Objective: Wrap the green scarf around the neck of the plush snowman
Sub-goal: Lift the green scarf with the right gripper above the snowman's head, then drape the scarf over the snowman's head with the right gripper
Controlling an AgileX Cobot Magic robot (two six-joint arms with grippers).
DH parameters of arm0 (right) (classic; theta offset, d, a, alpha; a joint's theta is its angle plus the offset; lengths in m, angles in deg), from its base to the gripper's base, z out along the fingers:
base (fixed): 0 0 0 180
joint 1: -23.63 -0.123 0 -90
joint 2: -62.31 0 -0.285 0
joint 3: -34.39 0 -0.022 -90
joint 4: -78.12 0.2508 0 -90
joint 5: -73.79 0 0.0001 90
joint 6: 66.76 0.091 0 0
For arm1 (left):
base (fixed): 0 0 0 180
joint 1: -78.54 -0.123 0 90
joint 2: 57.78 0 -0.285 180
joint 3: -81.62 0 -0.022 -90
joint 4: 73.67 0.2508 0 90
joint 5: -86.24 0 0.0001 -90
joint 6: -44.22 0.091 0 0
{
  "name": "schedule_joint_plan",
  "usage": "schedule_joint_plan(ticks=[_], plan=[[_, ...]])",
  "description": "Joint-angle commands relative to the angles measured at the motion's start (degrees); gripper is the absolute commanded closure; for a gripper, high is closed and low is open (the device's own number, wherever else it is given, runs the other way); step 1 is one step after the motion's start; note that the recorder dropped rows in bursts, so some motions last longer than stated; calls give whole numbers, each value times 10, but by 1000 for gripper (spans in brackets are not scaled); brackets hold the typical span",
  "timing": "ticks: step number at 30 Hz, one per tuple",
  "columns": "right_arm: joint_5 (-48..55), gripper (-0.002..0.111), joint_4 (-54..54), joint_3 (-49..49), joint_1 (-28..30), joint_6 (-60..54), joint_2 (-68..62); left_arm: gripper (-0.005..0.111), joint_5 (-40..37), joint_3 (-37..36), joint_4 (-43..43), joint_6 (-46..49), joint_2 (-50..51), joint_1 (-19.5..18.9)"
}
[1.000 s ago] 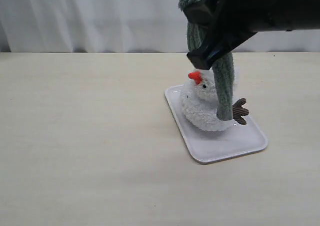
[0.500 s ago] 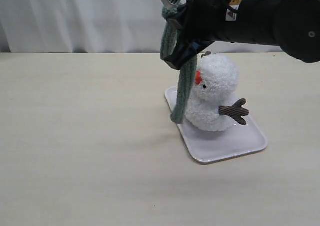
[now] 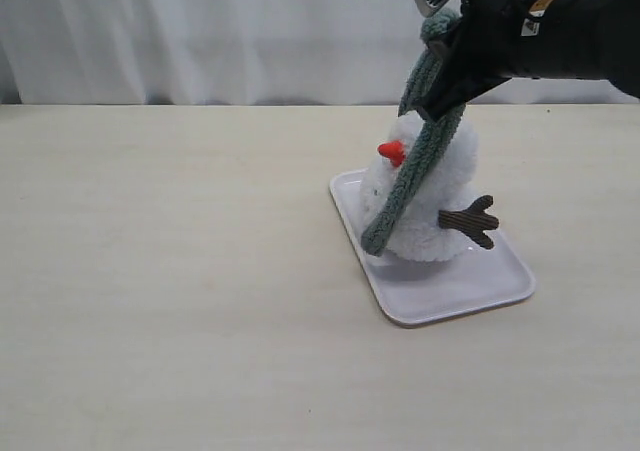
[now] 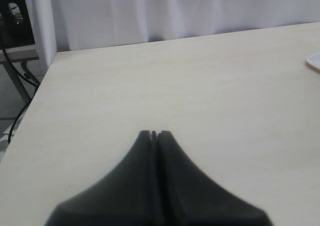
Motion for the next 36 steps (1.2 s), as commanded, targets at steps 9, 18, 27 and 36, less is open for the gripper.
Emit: schedule_joint_plan(ticks=[9, 18, 27, 36], plan=[[65, 104, -19, 1, 31, 6, -49, 107, 5, -2, 0, -1, -1, -1], [58, 104, -68, 2, 32, 6, -66, 107, 5, -2, 0, -1, -1, -1], [39, 104, -58, 33, -25, 6, -16, 107, 5, -2, 0, -1, -1, -1], [40, 104, -58, 65, -105, -11, 8, 107, 5, -2, 0, -1, -1, -1]])
